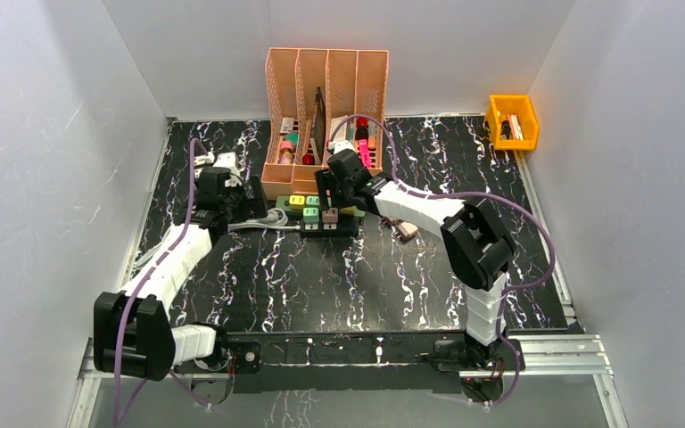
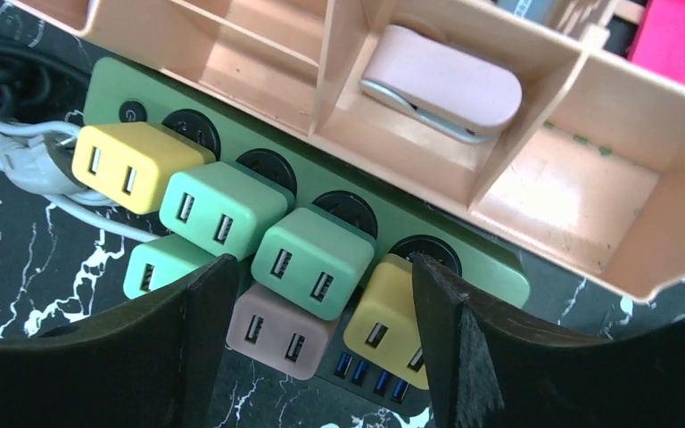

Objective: Pull the plug off the socket

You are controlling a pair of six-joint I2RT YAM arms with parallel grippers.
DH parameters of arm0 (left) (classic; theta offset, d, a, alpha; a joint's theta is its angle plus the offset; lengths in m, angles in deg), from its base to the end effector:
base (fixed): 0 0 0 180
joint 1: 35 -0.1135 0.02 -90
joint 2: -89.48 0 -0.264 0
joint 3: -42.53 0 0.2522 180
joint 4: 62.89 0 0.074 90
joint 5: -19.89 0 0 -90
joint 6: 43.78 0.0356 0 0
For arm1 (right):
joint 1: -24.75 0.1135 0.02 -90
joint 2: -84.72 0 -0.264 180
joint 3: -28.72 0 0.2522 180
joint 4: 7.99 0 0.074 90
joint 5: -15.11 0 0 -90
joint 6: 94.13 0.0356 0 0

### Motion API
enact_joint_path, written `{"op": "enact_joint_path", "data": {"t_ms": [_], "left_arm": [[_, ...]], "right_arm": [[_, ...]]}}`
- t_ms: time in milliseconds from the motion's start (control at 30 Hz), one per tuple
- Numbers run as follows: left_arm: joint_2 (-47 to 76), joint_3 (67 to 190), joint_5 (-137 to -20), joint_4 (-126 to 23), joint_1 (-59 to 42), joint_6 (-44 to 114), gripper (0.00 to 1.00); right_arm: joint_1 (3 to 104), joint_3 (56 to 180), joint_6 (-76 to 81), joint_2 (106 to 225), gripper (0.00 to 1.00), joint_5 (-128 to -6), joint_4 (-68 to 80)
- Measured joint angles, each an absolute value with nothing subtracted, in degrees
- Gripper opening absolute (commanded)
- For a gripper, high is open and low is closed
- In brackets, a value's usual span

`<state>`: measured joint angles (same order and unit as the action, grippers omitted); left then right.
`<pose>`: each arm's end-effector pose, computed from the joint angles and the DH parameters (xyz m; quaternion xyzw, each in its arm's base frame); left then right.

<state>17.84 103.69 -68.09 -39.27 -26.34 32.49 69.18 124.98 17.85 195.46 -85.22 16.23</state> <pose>0.2726 -0.0403 0.2568 -0.0473 0.8820 -0.0757 0.4627 0.3206 0.3054 0.2292 -0.1365 0.8882 0.1682 0.4052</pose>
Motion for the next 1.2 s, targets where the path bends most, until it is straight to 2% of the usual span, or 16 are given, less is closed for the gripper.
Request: {"op": "enact_joint_path", "data": {"t_ms": [367,600,1100,1167,1200], "left_arm": [[19.09,103.73,-68.0,-39.33,-20.65,30.21,0.98],[18.45,103.93,-68.0,-39.2,-19.82,30.1,0.98],[16.55,103.93,-68.24,-39.22,-19.61,30.08,0.98],[16.55,103.95,-68.26,-39.18,-19.61,30.08,0.98],[16.55,103.95,-68.33,-39.22,-19.61,30.08,0.98]], "right_arm": [[75.43,123.47,18.64,188.92,0.73,-97.07,21.52],[75.21,127.19,20.17,191.15,0.71,-96.32,26.81],[74.84,129.18,23.07,198.58,0.6,-92.13,28.34],[74.8,129.18,23.36,199.17,0.53,-91.69,28.32],[74.73,129.18,23.51,199.37,0.46,-91.38,28.29]]}}
